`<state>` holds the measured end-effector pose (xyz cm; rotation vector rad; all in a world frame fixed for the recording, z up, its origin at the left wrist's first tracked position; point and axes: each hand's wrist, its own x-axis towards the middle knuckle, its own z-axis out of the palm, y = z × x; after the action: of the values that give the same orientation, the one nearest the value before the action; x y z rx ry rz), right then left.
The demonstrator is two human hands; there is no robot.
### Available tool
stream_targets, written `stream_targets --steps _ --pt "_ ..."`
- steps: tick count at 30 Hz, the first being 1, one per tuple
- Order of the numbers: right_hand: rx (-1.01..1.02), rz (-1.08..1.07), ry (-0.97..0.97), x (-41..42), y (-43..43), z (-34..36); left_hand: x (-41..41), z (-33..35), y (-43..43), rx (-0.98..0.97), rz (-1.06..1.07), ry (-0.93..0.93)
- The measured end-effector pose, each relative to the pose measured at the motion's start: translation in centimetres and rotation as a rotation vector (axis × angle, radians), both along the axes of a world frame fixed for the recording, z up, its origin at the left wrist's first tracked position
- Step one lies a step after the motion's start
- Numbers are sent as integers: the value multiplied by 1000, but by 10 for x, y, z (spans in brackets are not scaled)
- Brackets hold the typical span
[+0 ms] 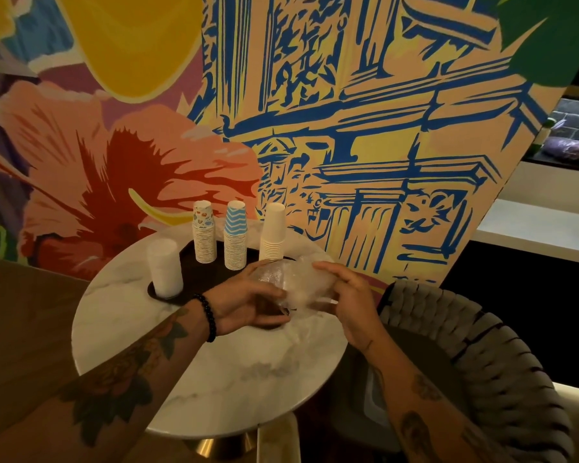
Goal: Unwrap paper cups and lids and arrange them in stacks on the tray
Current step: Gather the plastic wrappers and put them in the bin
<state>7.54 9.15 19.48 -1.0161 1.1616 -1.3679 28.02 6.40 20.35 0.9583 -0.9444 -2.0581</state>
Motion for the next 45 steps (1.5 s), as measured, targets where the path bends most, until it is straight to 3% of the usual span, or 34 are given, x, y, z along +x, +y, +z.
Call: stream_targets --steps 4,9,14,19,24,29,32,39,45 --pt "182 55 -213 -3 6 1 -3 -3 0 -101 107 -69" --pt "204 152 -46 -1 9 -10 -7 -7 1 -207 147 -131" --pt "222 178 -39 -2 8 -21 -11 -12 3 -248 156 -148" --pt "214 161 -24 -7 16 -28 -15 -19 6 -162 118 -44" --pt "259 157 -43 -18 27 -42 -21 -33 9 -124 115 -56" --pt "356 205 87 -31 42 -60 -33 -52 17 -248 30 -281" --pt "424 232 46 -41 55 -73 -43 -61 26 -303 -23 -334" --pt "542 220 -69 -59 93 -101 -73 -91 55 -135 -51 -293" --pt "634 149 -77 -81 130 -132 -90 -126 97 -15 -283 -267"
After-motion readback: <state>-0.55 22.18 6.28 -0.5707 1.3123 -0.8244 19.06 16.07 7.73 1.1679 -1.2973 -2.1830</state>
